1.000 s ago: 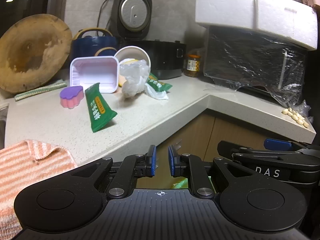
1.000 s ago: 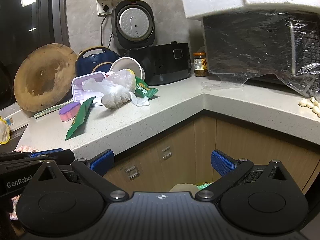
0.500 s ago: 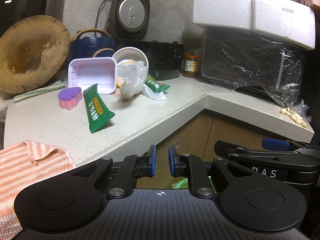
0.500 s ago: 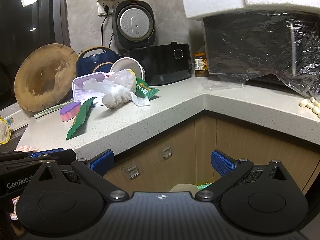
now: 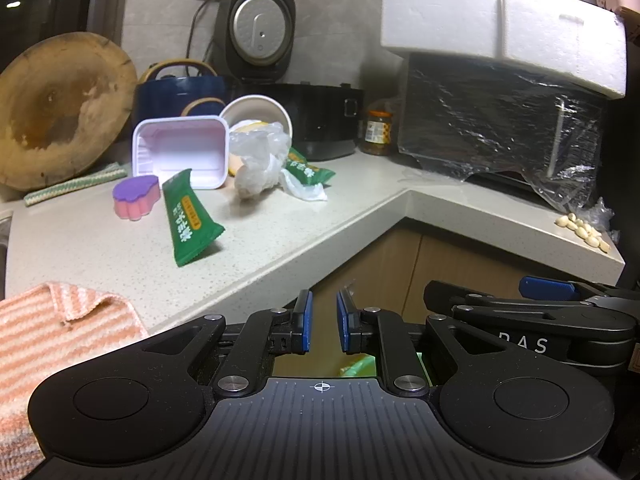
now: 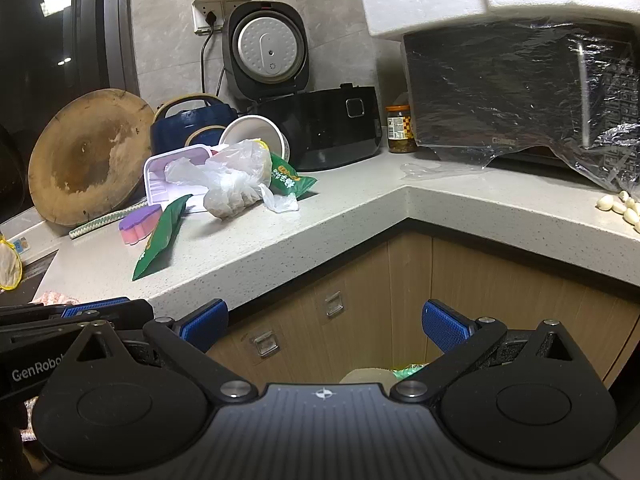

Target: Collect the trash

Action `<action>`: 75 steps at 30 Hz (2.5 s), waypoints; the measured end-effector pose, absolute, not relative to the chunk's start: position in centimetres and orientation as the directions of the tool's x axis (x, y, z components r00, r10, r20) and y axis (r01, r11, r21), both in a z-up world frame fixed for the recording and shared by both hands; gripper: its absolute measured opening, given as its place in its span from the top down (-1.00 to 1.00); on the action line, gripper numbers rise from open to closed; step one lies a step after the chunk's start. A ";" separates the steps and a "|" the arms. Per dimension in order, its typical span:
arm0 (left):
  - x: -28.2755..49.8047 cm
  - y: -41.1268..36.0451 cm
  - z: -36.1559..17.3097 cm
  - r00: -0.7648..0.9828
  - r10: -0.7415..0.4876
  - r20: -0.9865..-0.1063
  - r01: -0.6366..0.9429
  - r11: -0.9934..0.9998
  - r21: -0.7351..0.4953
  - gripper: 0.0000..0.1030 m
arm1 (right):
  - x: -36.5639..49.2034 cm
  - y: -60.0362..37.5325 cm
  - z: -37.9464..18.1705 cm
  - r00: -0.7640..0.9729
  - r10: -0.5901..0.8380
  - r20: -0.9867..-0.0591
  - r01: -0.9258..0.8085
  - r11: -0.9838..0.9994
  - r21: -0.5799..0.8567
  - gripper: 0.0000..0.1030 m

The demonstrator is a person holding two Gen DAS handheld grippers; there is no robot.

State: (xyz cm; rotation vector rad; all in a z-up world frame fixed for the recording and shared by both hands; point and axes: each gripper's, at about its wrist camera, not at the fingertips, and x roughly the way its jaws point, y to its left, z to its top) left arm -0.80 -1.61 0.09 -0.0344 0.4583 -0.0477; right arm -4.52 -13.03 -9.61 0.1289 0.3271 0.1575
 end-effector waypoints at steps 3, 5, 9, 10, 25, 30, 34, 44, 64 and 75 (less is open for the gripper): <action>-0.8 -1.7 0.0 0.894 -0.056 -0.444 0.041 0.998 -0.044 0.66 | -4.5 -13.1 -9.7 0.934 0.175 -0.310 -0.133 0.979 0.152 -1.00; -0.9 -1.7 0.0 0.894 -0.056 -0.445 0.041 0.998 -0.045 0.66 | -4.5 -13.1 -9.7 0.933 0.175 -0.313 -0.132 0.979 0.153 -1.00; -0.8 -1.7 0.1 0.893 -0.057 -0.445 0.041 0.998 -0.045 0.66 | -4.6 -13.1 -9.8 0.933 0.175 -0.313 -0.132 0.979 0.154 -1.00; -0.8 -1.7 0.1 0.893 -0.058 -0.445 0.042 0.998 -0.046 0.66 | -4.6 -13.1 -9.8 0.933 0.175 -0.313 -0.132 0.979 0.154 -1.00; 0.1 -1.4 0.1 0.891 -0.046 -0.452 0.018 0.998 -0.067 0.66 | -4.0 -13.6 -9.8 0.932 0.173 -0.319 -0.126 0.979 0.163 -1.00; 1.1 -1.2 0.1 0.888 -0.024 -0.459 -0.007 0.998 -0.066 0.66 | -3.3 -13.8 -9.9 0.928 0.177 -0.326 -0.128 0.977 0.168 -1.00; 2.3 -0.9 0.3 0.886 0.000 -0.463 -0.033 0.997 -0.065 0.66 | -2.3 -13.9 -9.8 0.927 0.180 -0.328 -0.131 0.978 0.164 -1.00; 7.2 -0.7 2.5 0.884 0.041 -0.466 -0.048 0.999 -0.001 0.66 | 2.3 -14.3 -9.5 0.918 0.217 -0.333 -0.170 0.972 0.164 -1.00; 17.8 17.0 4.4 0.926 0.038 -0.377 -0.161 0.940 -0.301 0.65 | 14.7 -7.8 -3.9 0.838 0.458 -0.298 -0.443 0.889 0.119 -1.00; 17.9 19.6 2.7 0.902 -0.001 -0.432 -0.207 0.876 -0.436 0.65 | 20.3 -3.6 -5.0 0.777 0.412 -0.476 -0.430 0.900 0.077 -1.00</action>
